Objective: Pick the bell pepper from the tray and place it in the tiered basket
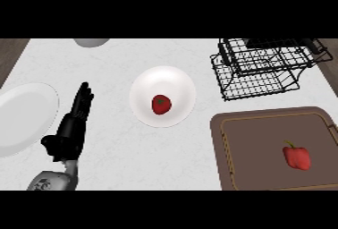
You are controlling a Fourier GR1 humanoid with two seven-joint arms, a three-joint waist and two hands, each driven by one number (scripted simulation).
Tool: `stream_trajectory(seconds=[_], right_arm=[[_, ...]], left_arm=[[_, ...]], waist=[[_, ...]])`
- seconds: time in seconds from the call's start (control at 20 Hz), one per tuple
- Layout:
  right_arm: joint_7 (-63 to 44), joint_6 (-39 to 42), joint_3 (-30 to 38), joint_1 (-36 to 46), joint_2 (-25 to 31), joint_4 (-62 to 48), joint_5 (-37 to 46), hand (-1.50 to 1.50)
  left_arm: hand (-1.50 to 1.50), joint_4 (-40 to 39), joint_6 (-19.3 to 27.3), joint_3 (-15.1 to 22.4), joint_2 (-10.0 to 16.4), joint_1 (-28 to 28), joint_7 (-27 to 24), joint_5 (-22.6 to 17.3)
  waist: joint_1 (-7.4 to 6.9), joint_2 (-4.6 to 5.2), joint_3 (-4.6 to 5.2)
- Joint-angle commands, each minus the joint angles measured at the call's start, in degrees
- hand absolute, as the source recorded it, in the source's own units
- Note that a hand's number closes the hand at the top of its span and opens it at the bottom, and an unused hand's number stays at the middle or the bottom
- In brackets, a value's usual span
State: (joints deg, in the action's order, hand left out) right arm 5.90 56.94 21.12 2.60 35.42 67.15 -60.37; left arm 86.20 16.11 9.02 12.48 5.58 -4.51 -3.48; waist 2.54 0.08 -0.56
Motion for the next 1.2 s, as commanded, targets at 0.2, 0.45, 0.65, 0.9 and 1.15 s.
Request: stream_trajectory(seconds=[0.2, 0.45, 0.65, 0.9, 1.15], right_arm=[[2.3, 13.9, 14.7, -2.0, 16.9, 6.4, 13.4, -1.50], [1.9, 11.6, 22.3, -1.2, 19.8, 21.9, 26.8, -1.50], [2.7, 9.9, 25.8, -2.3, 15.6, 34.5, 38.1, -1.50], [6.6, 11.5, 26.8, -7.4, 8.9, 46.5, 48.8, -1.50], [12.4, 9.7, 26.1, -12.0, 3.8, 52.6, 57.1, -1.50]], left_arm=[[0.00, 1.4, 2.3, 1.0, -1.3, 0.9, 3.0, 1.4], [0.00, 2.0, 2.8, 1.4, -1.4, 0.2, 3.6, 2.1], [0.00, 0.9, 2.7, 2.1, -2.2, -0.2, 3.0, 2.3], [0.00, 0.9, 2.9, 3.2, -3.1, 1.6, 3.9, 3.4], [0.00, 1.0, 4.5, 3.5, -3.7, 4.9, 7.2, 5.6]], waist=[[0.83, -0.71, 0.06], [0.96, -1.12, 0.10], [0.07, -0.58, 0.15], [-0.77, -0.27, 0.20], [-1.31, -0.22, 0.31]])
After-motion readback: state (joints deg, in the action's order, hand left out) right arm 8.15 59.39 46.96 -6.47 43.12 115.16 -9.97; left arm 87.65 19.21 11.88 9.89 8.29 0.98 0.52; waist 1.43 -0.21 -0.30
